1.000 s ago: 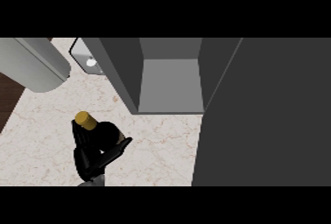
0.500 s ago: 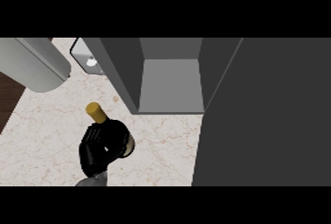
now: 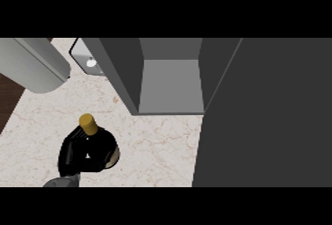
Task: Pick up the wine, place it into the cabinet and close the cabinet
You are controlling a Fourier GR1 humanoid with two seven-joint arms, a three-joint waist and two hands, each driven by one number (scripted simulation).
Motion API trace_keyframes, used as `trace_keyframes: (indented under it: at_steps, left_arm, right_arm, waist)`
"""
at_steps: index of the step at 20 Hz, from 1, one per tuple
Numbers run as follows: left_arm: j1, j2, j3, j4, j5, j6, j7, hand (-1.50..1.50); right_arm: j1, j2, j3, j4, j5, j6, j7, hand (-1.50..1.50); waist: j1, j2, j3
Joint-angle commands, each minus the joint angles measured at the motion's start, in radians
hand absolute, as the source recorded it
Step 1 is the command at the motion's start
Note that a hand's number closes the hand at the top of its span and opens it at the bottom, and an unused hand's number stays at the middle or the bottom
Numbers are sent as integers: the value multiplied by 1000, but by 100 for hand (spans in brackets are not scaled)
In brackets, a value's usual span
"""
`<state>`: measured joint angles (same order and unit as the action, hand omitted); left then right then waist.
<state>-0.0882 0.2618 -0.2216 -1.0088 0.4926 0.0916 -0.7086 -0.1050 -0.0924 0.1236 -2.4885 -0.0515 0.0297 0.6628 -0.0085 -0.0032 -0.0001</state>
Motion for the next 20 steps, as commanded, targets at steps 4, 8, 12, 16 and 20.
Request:
trace_keyframes:
  at_steps: [4, 8, 12, 16, 20]
  left_arm:
    - [15, 135, 51, -51, -25, -161, -48, 150]
    - [59, 136, 71, -177, -35, -118, -26, 150]
    - [33, 51, 37, -255, -14, -120, 24, 150]
    - [120, 73, 10, -482, -4, -96, 149, 150]
    - [37, 94, 42, -548, 4, -75, 314, 150]
  right_arm:
    - [5, -1, -19, -67, -45, 5, 35, -150]
    - [60, 21, 24, -107, -21, -2, 38, -150]
    - [82, 10, -10, -103, -76, 28, 9, -150]
    - [48, 18, 2, -104, -52, 9, 33, -150]
    - [7, 23, -4, -46, -29, 6, 15, -150]
  waist:
    - [9, 1, 0]
    - [11, 0, 1]
    - [5, 0, 1]
    - [13, -1, 1]
    - [9, 2, 0]
